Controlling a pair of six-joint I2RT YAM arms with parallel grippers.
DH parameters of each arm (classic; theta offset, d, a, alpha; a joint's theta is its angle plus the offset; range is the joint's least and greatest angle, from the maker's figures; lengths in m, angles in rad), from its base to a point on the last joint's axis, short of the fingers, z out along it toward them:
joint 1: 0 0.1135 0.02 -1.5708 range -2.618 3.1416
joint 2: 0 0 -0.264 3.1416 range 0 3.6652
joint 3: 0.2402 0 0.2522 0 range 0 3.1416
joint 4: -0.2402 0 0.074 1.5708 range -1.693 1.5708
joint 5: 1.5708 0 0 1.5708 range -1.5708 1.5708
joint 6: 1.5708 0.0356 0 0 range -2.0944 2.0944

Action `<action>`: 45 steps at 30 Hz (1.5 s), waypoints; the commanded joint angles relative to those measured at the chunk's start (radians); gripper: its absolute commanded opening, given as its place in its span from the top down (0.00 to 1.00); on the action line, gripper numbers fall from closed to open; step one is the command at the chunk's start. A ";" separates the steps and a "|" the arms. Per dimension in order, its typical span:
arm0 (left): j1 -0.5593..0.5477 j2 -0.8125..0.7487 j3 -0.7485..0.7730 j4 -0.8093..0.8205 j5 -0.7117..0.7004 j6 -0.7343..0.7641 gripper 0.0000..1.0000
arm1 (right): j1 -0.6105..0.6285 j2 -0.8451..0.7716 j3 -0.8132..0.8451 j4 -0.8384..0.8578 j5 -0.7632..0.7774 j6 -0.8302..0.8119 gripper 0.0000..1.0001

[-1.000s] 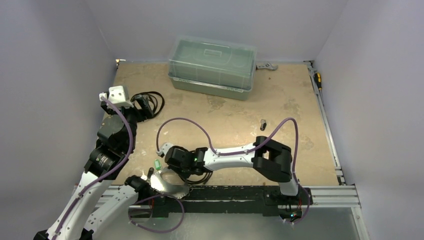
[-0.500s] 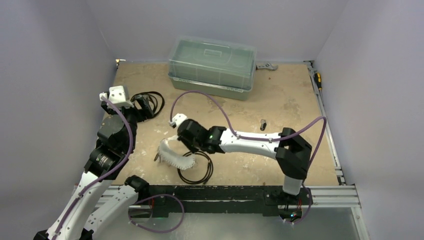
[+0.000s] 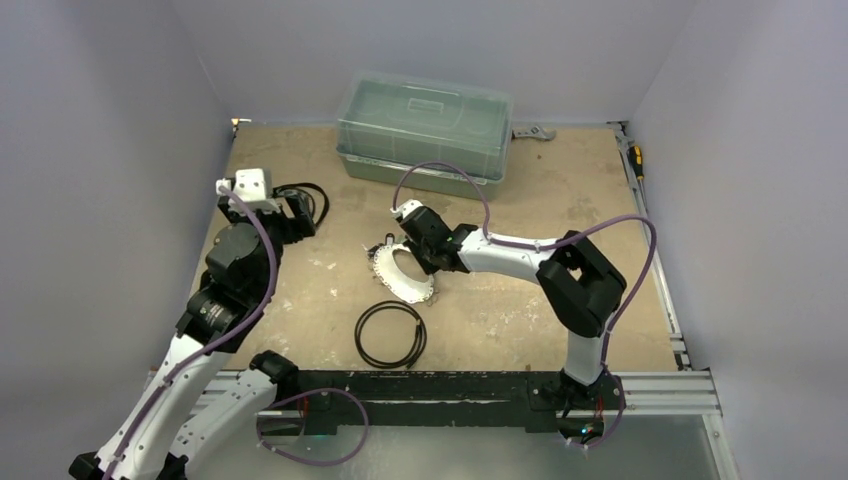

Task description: Put the keys on the keyring

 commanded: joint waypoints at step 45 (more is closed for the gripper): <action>-0.114 0.706 -0.143 0.070 1.079 1.128 0.48 | -0.133 -0.127 -0.148 0.129 -0.128 0.023 1.00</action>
